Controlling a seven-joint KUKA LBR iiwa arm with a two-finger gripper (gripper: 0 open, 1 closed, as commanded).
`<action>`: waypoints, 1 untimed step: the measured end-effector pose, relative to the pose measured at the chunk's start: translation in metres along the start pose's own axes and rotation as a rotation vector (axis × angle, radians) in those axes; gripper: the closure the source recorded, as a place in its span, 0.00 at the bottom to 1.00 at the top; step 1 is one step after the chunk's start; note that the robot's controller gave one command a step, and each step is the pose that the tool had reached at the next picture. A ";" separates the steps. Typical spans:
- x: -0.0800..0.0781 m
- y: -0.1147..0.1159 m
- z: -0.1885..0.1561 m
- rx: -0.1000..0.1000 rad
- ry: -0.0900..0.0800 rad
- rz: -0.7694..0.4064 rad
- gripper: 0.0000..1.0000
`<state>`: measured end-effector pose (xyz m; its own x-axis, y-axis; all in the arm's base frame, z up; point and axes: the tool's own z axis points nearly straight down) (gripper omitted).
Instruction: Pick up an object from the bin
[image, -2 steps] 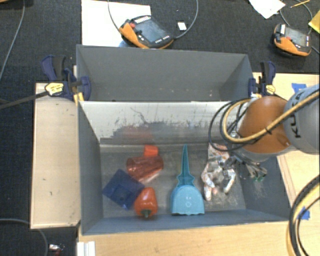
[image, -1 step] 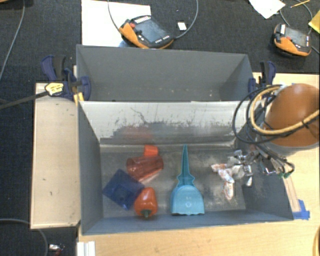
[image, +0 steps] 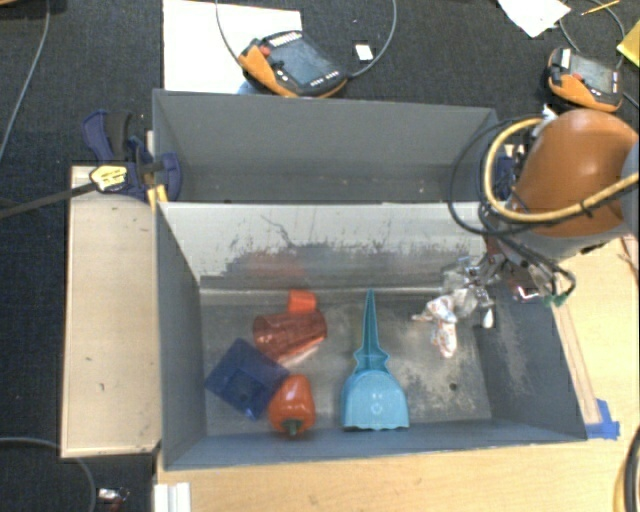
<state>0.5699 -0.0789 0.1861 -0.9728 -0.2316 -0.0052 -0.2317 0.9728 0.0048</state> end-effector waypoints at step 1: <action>0.044 0.003 -0.130 0.002 0.002 0.043 1.00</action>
Offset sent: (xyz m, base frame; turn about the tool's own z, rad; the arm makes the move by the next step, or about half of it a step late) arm 0.0072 0.0232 -0.0230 0.0797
